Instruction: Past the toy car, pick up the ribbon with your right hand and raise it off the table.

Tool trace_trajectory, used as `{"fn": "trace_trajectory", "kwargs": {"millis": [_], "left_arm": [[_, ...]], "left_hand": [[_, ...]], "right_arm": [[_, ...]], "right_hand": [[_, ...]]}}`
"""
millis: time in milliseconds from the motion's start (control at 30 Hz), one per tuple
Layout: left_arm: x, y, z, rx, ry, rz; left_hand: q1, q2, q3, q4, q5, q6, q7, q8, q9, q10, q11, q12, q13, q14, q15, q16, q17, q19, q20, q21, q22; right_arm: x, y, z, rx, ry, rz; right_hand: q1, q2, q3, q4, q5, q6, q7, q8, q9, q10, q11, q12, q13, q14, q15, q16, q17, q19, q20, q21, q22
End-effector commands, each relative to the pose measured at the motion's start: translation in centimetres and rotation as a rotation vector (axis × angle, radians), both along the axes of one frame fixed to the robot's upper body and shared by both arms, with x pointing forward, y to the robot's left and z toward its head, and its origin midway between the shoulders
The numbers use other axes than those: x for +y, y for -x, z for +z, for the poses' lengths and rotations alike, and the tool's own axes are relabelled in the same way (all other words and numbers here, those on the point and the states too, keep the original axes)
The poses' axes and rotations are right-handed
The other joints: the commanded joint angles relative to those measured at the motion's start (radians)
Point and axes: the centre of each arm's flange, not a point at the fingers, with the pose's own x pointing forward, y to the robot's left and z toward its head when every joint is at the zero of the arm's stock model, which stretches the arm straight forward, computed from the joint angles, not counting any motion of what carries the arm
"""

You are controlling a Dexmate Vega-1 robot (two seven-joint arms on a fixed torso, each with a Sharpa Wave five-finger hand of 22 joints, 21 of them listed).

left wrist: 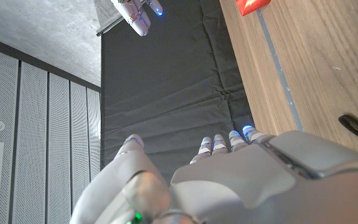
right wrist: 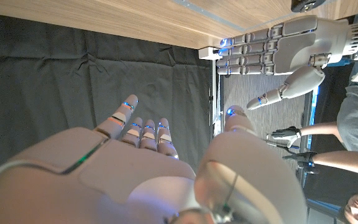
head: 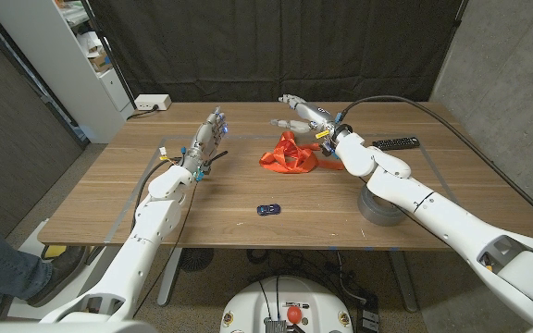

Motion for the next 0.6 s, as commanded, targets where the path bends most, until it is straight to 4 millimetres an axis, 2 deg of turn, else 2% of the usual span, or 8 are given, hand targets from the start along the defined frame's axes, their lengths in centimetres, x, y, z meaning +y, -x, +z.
{"fn": "trace_trajectory", "kwargs": {"millis": [33,600], "left_arm": [[-0.04,-0.19,0.02,0.005,-0.003,-0.004],[-0.19,-0.36,-0.22,0.005,-0.003,-0.012]], "left_hand": [[0.007,0.011,0.002,-0.01,-0.005,0.003,0.005,0.0,0.004,-0.007,0.003,0.004,0.001,-0.007,0.006,0.005,0.003,-0.032,-0.007,0.002,0.002],[0.007,0.012,0.001,-0.013,-0.005,0.004,0.007,0.0,0.004,-0.008,0.004,0.004,0.001,-0.006,0.011,0.004,0.003,-0.036,0.001,0.0,0.002]], "right_arm": [[0.26,0.24,-0.04,-0.04,0.059,-0.074],[0.84,0.81,-0.17,-0.059,0.128,-0.179]], "right_hand": [[0.014,0.0,0.006,-0.007,0.005,0.008,0.001,0.004,0.004,0.003,0.001,0.003,0.002,0.0,-0.004,0.0,0.002,0.002,0.002,-0.003,0.002],[0.027,0.0,0.009,-0.016,0.007,0.003,-0.001,0.0,0.004,0.0,-0.001,0.001,0.002,0.009,-0.002,0.002,0.001,0.01,0.008,-0.01,0.002]]}}
